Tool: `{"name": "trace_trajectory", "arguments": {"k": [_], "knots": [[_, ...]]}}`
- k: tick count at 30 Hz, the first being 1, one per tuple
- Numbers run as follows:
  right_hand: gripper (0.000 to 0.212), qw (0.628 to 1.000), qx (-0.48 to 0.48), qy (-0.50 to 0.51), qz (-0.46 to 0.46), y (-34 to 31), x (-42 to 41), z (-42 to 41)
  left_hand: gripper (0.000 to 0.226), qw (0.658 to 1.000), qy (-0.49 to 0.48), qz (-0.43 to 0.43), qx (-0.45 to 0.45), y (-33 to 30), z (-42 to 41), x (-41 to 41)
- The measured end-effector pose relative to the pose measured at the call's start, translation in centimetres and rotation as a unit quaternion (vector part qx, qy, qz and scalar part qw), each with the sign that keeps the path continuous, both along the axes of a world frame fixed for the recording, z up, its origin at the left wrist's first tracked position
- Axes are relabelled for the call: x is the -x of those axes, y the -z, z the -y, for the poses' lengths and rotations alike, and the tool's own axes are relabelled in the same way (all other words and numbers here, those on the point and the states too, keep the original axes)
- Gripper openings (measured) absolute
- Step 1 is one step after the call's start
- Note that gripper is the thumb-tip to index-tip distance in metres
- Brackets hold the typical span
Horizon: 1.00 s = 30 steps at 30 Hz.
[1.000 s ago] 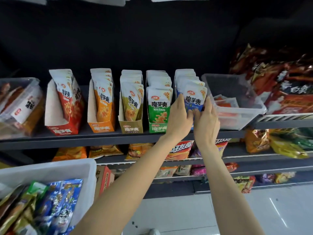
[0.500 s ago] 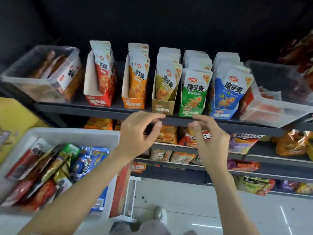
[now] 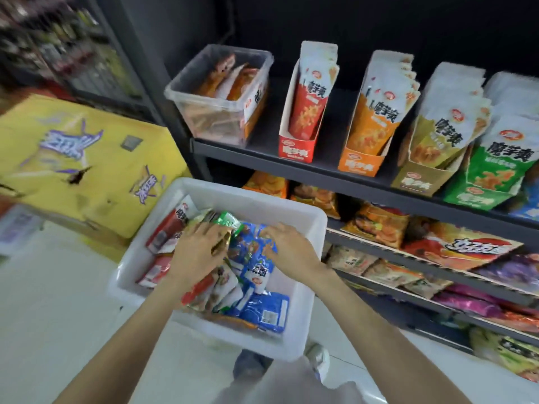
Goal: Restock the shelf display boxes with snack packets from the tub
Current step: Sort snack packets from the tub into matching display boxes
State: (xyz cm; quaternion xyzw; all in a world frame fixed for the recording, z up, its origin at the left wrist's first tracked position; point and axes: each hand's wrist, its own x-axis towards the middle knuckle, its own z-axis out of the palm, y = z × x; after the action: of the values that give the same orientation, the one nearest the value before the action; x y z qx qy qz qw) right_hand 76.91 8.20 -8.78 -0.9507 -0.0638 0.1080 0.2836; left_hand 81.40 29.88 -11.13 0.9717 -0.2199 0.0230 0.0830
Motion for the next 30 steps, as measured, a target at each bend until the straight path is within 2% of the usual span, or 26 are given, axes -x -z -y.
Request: {"name": "trace_trajectory", "arguments": {"k": [4, 11, 13, 15, 16, 17, 19, 20, 21, 22, 23, 24, 26, 28, 30], "knots": [[0.041, 0.998, 0.006, 0.047, -0.045, 3.1, -3.7, -3.4, 0.032, 0.999, -0.007, -0.025, -0.023, 1.0, -1.0, -1.1], [0.023, 0.978, -0.018, 0.196, -0.076, 5.9, -7.5, -7.4, 0.030, 0.999, 0.021, -0.034, -0.006, 1.9, -1.4, -1.0], [0.016, 0.969, -0.061, 0.233, -0.060, 5.6, -7.3, -7.6, 0.030, 0.998, 0.003, -0.061, 0.034, 1.4, -1.4, -1.1], [0.010, 0.962, -0.095, 0.258, -0.010, 4.9, -6.3, -7.4, 0.030, 0.981, -0.062, -0.119, 0.143, 0.3, -1.3, -1.2], [0.006, 0.956, -0.118, 0.268, 0.020, 4.4, -5.4, -7.2, 0.029, 0.953, -0.110, -0.167, 0.230, -0.5, -1.1, -1.1], [0.005, 0.948, -0.147, 0.279, 0.049, 3.8, -4.5, -6.7, 0.027, 0.899, -0.162, -0.236, 0.331, -1.5, -0.7, -0.9], [0.007, 0.931, -0.208, 0.287, 0.089, 2.2, -2.5, -5.3, 0.029, 0.737, -0.235, -0.389, 0.500, -3.1, 0.4, -0.6], [0.006, 0.929, -0.226, 0.272, 0.106, 1.3, -1.4, -4.5, 0.035, 0.666, -0.251, -0.440, 0.548, -3.7, 0.8, -0.6], [0.006, 0.934, -0.231, 0.245, 0.123, 0.4, -0.4, -3.7, 0.041, 0.610, -0.260, -0.469, 0.583, -4.2, 1.2, -0.7], [0.006, 0.940, -0.228, 0.209, 0.143, -0.3, 0.6, -2.9, 0.044, 0.579, -0.267, -0.481, 0.602, -4.5, 1.5, -0.7], [0.006, 0.947, -0.222, 0.166, 0.165, -0.9, 1.5, -2.2, 0.043, 0.571, -0.266, -0.484, 0.607, -4.9, 1.8, -0.7], [0.007, 0.952, -0.212, 0.123, 0.184, -1.0, 2.4, -1.6, 0.038, 0.587, -0.255, -0.484, 0.597, -5.2, 2.2, -0.5], [0.010, 0.958, -0.189, 0.055, 0.207, -0.8, 3.8, -0.5, 0.029, 0.642, -0.211, -0.473, 0.566, -5.6, 2.9, 0.1], [0.008, 0.963, -0.170, 0.020, 0.206, -0.5, 4.8, 0.7, 0.038, 0.680, -0.171, -0.460, 0.545, -6.1, 3.6, 0.8], [0.021, 0.966, -0.189, 0.026, 0.175, -0.8, 5.6, 1.8, 0.048, 0.715, -0.136, -0.446, 0.521, -6.7, 4.3, 1.5]]}}
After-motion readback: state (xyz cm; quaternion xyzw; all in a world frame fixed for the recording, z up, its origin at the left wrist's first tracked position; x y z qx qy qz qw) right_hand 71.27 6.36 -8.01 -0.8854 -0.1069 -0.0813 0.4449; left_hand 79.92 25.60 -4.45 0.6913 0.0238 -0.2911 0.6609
